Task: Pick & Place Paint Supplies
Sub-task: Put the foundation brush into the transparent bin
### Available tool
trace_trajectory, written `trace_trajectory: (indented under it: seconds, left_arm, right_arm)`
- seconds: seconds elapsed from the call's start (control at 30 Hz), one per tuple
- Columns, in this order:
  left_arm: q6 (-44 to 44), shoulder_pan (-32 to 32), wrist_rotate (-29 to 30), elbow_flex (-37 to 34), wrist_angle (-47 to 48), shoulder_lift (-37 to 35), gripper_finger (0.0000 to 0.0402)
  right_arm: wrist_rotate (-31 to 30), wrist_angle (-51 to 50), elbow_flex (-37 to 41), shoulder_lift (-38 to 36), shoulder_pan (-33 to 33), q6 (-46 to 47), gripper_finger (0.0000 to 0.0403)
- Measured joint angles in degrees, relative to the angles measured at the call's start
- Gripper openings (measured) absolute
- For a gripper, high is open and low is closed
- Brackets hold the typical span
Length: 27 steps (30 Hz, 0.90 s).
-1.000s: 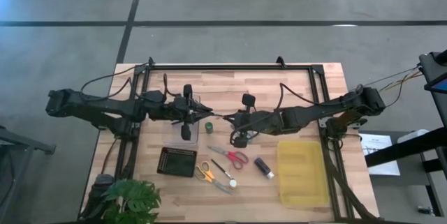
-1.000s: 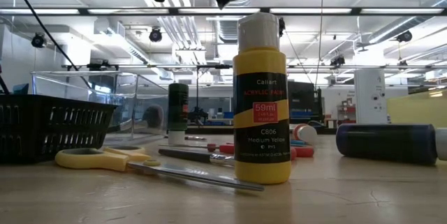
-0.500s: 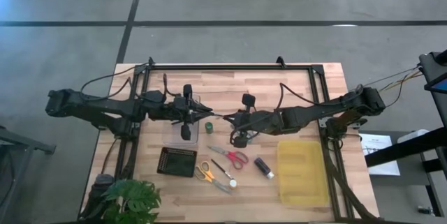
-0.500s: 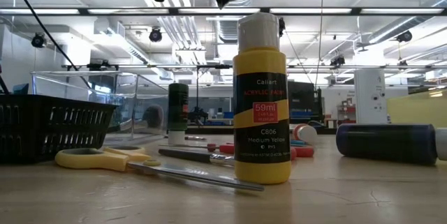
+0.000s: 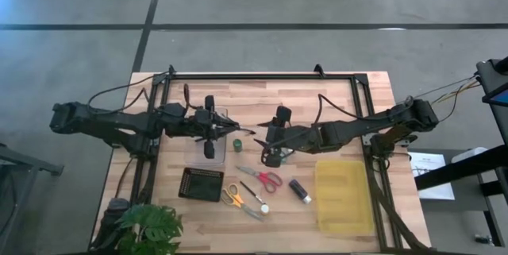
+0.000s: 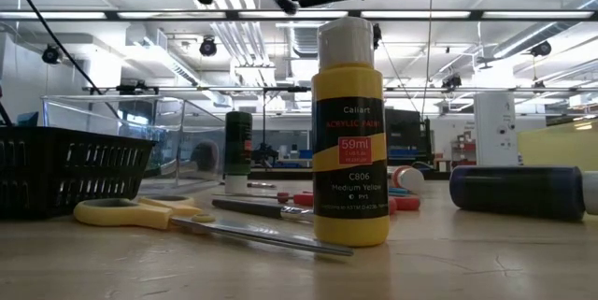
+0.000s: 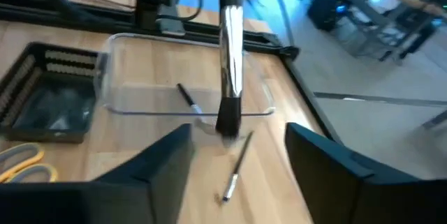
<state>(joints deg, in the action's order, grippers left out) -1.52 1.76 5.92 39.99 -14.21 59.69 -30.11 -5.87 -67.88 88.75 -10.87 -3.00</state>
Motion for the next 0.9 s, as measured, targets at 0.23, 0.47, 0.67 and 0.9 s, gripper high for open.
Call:
trace_trajectory:
  seconds: [0.23,0.47,0.67,0.9]
  left_arm:
    - [2.9,0.0,10.5,0.0,11.1,-3.9,0.0046]
    - [8.9,0.0,15.9,0.0,27.5,-7.4,0.0046]
    - [15.2,0.0,16.4,0.0,39.0,-7.7,0.0046]
    - [23.6,0.0,15.0,0.0,50.6,-6.4,0.0046]
  right_arm:
    - [-5.5,-0.3,2.5,-4.0,0.0,2.1,0.0294]
    - [-6.1,0.2,7.4,-9.8,0.0,5.4,0.0297]
    - [-6.1,0.8,12.2,-14.5,0.0,8.7,0.0297]
    - [-6.1,1.9,15.1,-16.6,0.0,10.2,0.0297]
